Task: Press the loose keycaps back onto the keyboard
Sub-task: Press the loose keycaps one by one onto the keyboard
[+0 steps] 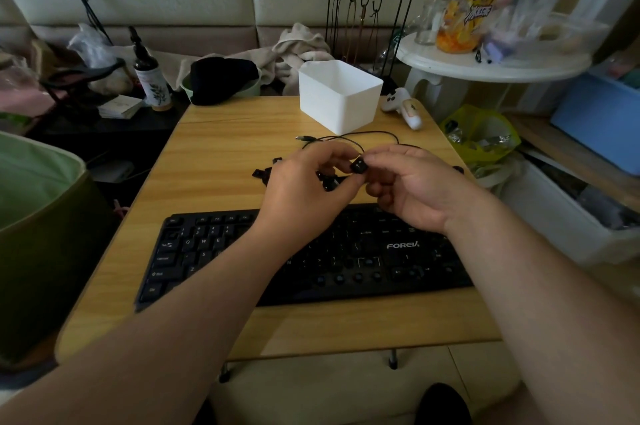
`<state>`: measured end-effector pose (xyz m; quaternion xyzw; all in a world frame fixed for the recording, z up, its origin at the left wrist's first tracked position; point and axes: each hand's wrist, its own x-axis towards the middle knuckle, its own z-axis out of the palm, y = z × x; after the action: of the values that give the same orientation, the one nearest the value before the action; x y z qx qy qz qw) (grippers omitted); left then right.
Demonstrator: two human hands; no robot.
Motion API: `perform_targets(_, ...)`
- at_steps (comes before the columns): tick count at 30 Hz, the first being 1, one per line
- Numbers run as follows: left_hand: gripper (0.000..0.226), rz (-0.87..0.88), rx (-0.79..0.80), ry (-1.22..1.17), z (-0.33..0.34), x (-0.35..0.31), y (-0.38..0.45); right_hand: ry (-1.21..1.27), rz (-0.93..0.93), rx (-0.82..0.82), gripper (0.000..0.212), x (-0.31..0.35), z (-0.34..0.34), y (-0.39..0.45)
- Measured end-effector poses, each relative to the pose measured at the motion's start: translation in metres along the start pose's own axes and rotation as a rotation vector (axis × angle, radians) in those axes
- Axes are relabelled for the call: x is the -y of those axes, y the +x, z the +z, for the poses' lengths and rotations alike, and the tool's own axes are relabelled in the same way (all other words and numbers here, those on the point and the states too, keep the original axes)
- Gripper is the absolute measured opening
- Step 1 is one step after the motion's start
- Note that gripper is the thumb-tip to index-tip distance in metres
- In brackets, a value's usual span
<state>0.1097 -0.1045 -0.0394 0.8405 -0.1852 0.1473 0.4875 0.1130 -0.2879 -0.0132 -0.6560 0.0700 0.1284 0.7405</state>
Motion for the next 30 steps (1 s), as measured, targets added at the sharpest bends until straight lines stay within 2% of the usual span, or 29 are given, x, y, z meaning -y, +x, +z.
perform_targets(4, 0.02, -0.009, 0.018, -0.018, -0.001, -0.001, -0.001, -0.021, -0.008, 0.011, 0.01, -0.001, -0.002, -0.001)
perform_targets(8, 0.014, -0.093, 0.05, -0.16, -0.001, -0.003, -0.001, -0.107, -0.07, 0.035, 0.013, -0.001, -0.006, -0.005)
perform_targets(10, 0.016, -0.13, 0.1, -0.217, -0.001, -0.006, -0.002, -0.267, -0.174, 0.007, 0.016, 0.0, -0.009, -0.009)
perform_targets(13, 0.015, -0.201, 0.185, -0.282, 0.002, -0.01, -0.007, -0.648, -0.368, -0.084, 0.014, 0.0, -0.012, -0.018)
perform_targets(15, 0.015, -0.234, 0.208, -0.277, 0.006, -0.011, -0.011, -0.786, -0.399, -0.106, 0.012, 0.0, -0.016, -0.025)
perform_targets(20, 0.016, -0.268, 0.218, -0.262, 0.016, -0.022, -0.016, -0.969, -0.414, -0.087, 0.029, 0.009, -0.03, -0.051)
perform_targets(25, 0.011, -0.336, 0.216, -0.353, 0.031, -0.042, -0.015, -1.219, -0.488, -0.169, 0.024, 0.021, -0.045, -0.068)
perform_targets(30, 0.011, -0.347, 0.244, -0.283, 0.048, -0.053, -0.016, -1.333, -0.471, -0.157, 0.024, 0.021, -0.064, -0.073)
